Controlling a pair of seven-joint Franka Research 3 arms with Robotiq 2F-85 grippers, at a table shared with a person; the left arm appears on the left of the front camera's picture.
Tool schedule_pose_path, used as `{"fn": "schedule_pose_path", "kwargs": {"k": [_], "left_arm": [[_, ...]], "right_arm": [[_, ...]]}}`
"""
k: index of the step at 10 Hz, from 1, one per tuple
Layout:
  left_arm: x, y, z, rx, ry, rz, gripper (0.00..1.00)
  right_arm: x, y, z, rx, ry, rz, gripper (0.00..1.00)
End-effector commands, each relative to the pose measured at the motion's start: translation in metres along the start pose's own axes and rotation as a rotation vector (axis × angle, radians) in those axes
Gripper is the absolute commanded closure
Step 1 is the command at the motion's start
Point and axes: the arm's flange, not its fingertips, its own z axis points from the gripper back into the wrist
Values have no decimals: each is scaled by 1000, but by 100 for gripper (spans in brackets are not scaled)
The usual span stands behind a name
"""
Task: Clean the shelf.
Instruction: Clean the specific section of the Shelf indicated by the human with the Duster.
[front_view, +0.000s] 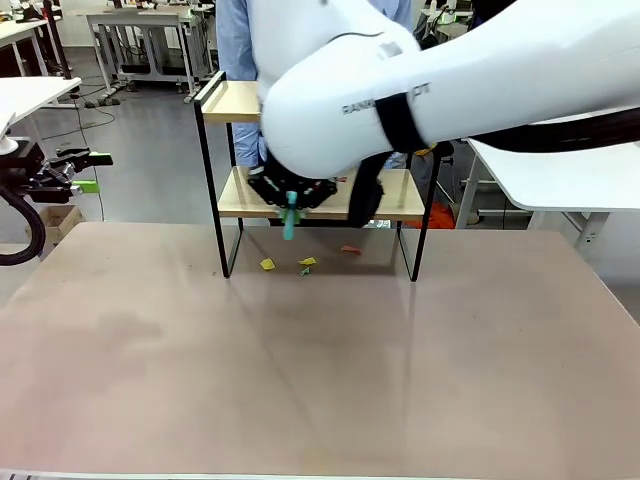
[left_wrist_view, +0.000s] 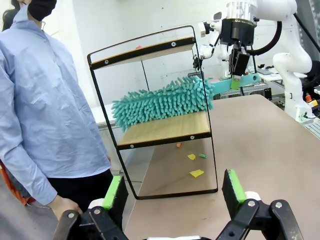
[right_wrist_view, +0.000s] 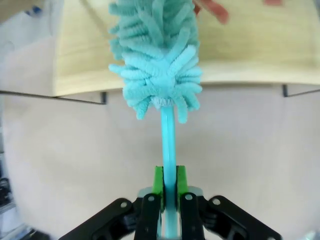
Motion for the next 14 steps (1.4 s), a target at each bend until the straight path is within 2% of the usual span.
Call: {"fn": "schedule_pose_path", "kwargs": {"k": [1, 6, 8, 9, 10, 13, 14], "left_arm": [[2, -2, -1, -6, 3, -14, 0], [2, -2, -1, -6, 3, -14, 0], [2, -2, -1, -6, 3, -14, 0], [2, -2, -1, -6, 3, -14, 0], [2, -2, -1, -6, 3, -14, 0], [2, -2, -1, -6, 3, -14, 0], [2, -2, -1, -6, 3, -14, 0]], "right_arm": [[-11, -52, 5, -19, 43, -28, 87], [0, -149, 11, -134, 61, -64, 87], [0, -175, 22, -163, 36, -59, 87], [-4, -177, 32, -141, -1, -33, 87], [7, -160, 14, -160, 32, -78, 87], [4, -165, 20, -166, 18, -61, 87], [0, -154, 35, -39, -13, 54, 87]]}}
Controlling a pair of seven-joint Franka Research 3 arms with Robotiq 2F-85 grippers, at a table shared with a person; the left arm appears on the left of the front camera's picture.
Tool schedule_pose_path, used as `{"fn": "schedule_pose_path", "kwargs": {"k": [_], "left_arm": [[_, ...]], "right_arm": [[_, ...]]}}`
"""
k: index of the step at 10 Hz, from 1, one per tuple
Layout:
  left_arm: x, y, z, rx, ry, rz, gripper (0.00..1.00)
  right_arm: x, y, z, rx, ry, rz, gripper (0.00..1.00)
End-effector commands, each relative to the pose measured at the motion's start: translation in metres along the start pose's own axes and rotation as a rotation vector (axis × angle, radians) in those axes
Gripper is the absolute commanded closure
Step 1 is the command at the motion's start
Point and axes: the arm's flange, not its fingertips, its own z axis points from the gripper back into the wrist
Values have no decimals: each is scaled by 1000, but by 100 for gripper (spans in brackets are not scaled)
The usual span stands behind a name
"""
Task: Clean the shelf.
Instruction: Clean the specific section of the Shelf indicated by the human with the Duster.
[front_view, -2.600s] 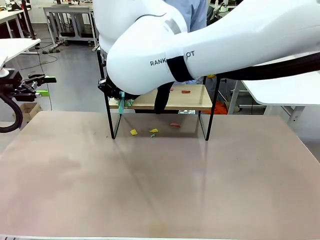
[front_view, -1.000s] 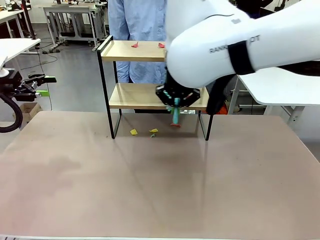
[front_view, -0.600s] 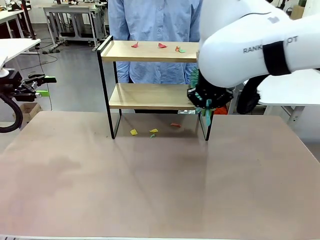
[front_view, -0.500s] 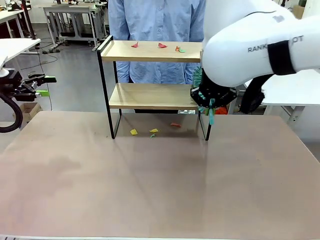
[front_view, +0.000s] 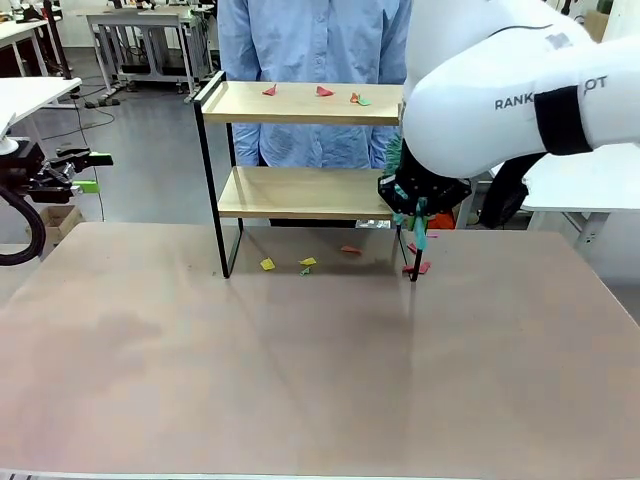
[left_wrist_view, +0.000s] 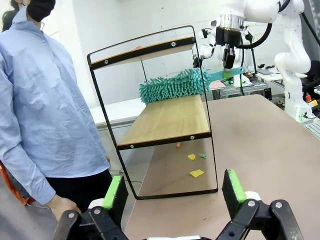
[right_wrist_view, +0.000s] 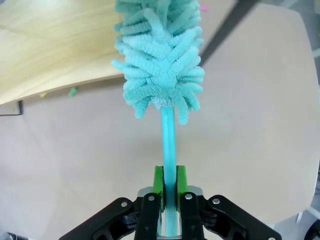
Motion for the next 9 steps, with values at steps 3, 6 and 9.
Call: {"fn": "schedule_pose_path", "kwargs": {"k": [3, 6, 9], "left_arm": [[2, -2, -1, -6, 3, -13, 0], [2, -2, -1, -6, 3, -13, 0], [2, -2, -1, -6, 3, -13, 0]], "right_arm": [[-10, -8, 38, 337, -4, 435, 87], [-14, -31, 39, 462, 106, 781, 87], [-35, -71, 44, 435, 199, 1039, 87]]}}
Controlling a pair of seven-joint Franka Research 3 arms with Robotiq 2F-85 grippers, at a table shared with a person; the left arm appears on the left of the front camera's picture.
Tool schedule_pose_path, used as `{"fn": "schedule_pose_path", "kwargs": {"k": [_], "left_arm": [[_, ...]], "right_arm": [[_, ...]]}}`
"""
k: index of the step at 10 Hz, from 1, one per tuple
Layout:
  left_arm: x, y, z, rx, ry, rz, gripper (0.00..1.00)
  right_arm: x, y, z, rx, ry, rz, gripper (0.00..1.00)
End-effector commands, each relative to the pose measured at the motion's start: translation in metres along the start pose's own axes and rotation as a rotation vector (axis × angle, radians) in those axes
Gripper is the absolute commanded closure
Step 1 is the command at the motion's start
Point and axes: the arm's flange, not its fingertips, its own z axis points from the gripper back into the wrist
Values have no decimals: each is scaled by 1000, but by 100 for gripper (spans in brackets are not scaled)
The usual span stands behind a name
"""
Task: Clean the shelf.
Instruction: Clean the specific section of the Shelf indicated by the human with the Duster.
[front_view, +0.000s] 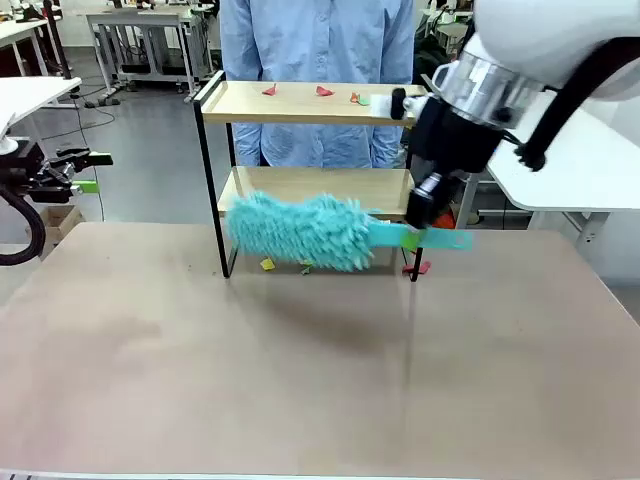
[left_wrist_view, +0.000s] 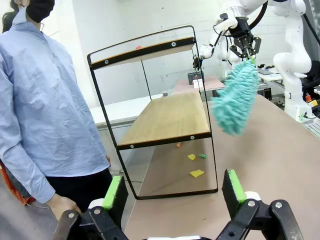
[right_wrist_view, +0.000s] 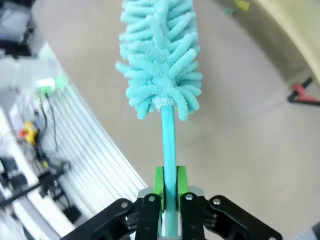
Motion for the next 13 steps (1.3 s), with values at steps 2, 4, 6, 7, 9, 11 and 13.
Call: {"fn": "schedule_pose_path", "kwargs": {"k": [2, 4, 6, 7, 9, 11, 13], "left_arm": [[2, -2, -1, -6, 3, -13, 0], [2, -2, -1, -6, 3, -13, 0], [2, -2, -1, -6, 3, -13, 0], [2, -2, -1, -6, 3, -13, 0], [2, -2, -1, -6, 3, -13, 0], [2, -2, -1, -6, 3, -13, 0], [2, -2, -1, -6, 3, -13, 0]], "right_arm": [[-53, -3, 10, -91, 116, 153, 87], [-94, -12, 6, -73, 223, 207, 87], [-136, -18, 10, -91, 282, 179, 87], [-154, -21, 13, -101, 317, 162, 87], [-178, -32, 16, -69, 311, 101, 87], [-168, -26, 11, -72, 322, 104, 87], [-168, -26, 11, -72, 322, 104, 87]]}}
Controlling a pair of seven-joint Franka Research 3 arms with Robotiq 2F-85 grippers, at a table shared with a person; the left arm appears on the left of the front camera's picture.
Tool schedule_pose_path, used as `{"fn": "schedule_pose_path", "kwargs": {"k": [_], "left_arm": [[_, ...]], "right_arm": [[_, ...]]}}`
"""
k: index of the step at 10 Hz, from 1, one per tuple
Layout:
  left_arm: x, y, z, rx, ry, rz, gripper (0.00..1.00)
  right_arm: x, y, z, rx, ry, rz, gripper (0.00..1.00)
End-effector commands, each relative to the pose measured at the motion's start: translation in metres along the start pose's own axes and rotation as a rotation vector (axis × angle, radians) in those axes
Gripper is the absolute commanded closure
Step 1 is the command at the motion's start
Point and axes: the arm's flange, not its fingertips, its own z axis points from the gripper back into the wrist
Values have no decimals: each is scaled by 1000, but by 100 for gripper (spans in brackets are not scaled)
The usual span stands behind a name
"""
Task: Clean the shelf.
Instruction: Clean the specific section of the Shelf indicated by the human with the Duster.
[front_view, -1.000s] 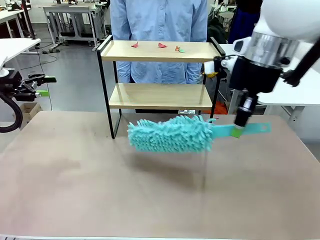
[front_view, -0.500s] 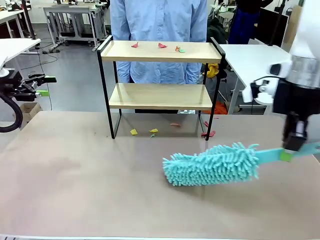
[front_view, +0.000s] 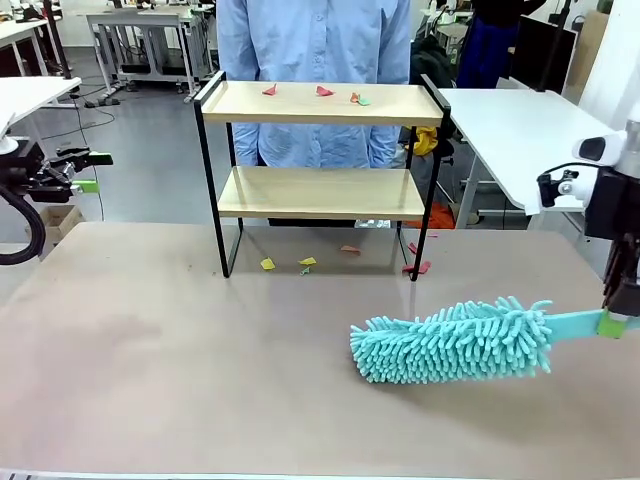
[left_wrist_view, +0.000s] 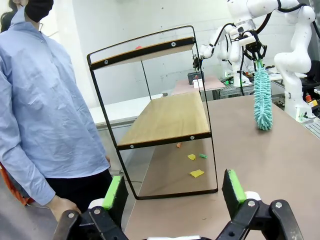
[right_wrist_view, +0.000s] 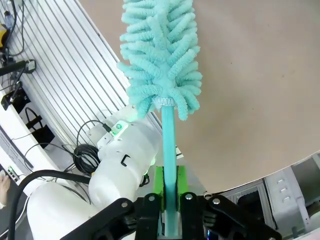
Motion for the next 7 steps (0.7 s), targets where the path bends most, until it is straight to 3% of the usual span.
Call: {"fn": "schedule_pose_path", "kwargs": {"k": [1, 7], "left_arm": [[2, -2, 0, -6, 3, -13, 0], [2, -2, 0, -6, 3, -13, 0]], "right_arm": [[5, 0, 3, -10, 0, 3, 87], [5, 0, 3, -10, 0, 3, 87]]}}
